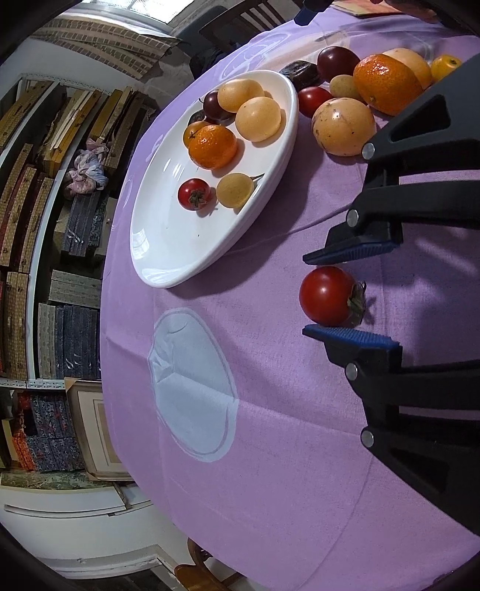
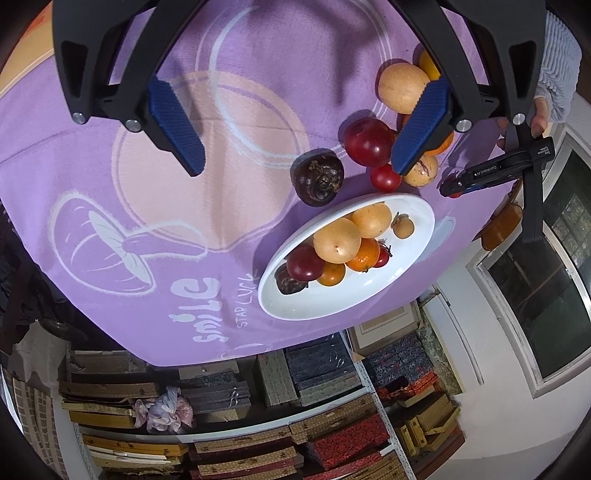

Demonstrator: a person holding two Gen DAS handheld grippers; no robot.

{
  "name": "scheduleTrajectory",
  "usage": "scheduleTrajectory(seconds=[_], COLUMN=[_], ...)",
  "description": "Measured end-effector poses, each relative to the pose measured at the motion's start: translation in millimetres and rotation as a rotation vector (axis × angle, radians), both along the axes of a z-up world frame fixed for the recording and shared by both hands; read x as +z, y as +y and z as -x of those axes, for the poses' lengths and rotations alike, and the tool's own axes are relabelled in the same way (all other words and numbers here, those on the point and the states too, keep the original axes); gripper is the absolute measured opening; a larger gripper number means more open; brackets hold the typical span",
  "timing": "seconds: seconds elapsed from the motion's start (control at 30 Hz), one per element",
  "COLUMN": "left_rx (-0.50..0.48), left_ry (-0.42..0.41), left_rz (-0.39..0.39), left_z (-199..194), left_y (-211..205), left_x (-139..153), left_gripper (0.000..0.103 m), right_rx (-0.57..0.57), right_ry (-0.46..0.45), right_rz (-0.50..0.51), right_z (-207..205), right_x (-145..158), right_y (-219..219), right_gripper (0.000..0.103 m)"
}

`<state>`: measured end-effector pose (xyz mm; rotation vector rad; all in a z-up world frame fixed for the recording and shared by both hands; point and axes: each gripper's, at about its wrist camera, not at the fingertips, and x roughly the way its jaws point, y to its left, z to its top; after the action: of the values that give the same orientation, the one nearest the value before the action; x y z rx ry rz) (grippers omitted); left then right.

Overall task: Organize fruits
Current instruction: 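Move the left tool to a red tomato and close on it, then grasp a dark brown passion fruit with the right tool while the left tool holds the tomato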

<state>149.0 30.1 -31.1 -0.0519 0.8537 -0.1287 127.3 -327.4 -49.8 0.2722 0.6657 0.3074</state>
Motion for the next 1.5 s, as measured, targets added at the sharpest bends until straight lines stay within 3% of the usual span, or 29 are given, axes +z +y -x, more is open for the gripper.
scheduleTrajectory(seconds=[0.27, 0.5, 0.57, 0.6, 0.63, 0.67, 0.93, 1.5], left_rx=[-0.012, 0.001, -0.01, -0.015, -0.018, -0.022, -0.024, -0.037], left_ry=[-0.001, -0.037, -0.043, -0.046, -0.049, -0.05, -0.043, -0.031], left_rz=[-0.028, -0.063, -0.064, -0.064, -0.062, -0.059, -0.02, -0.002], left_z=[3.3, 14.2, 16.6, 17.4, 17.9, 18.2, 18.5, 18.5], left_y=[-4.6, -6.5, -9.1, -10.4, -11.0, -11.3, -7.1, -6.2], left_x=[-1.1, 3.2, 4.7, 5.6, 6.2, 6.6, 7.5, 6.6], left_gripper=[0.03, 0.03, 0.03, 0.03, 0.03, 0.03, 0.03, 0.03], right_rx=[0.012, 0.044, 0.048, 0.05, 0.055, 0.06, 0.046, 0.125], right_ry=[0.001, -0.03, -0.033, -0.027, -0.014, 0.002, 0.103, 0.118], right_rz=[0.022, 0.267, 0.3, 0.309, 0.307, 0.294, 0.238, 0.274], right_z=[0.4, 1.7, 0.7, -1.7, -5.5, -10.2, -54.8, -68.2], right_x=[0.5, 0.3, -1.9, -2.8, -4.9, -7.3, -20.7, -24.9], right_y=[4.2, 34.5, 39.0, 40.8, 40.2, 39.2, 32.3, 58.1], right_gripper=[0.099, 0.099, 0.094, 0.083, 0.073, 0.071, 0.07, 0.069])
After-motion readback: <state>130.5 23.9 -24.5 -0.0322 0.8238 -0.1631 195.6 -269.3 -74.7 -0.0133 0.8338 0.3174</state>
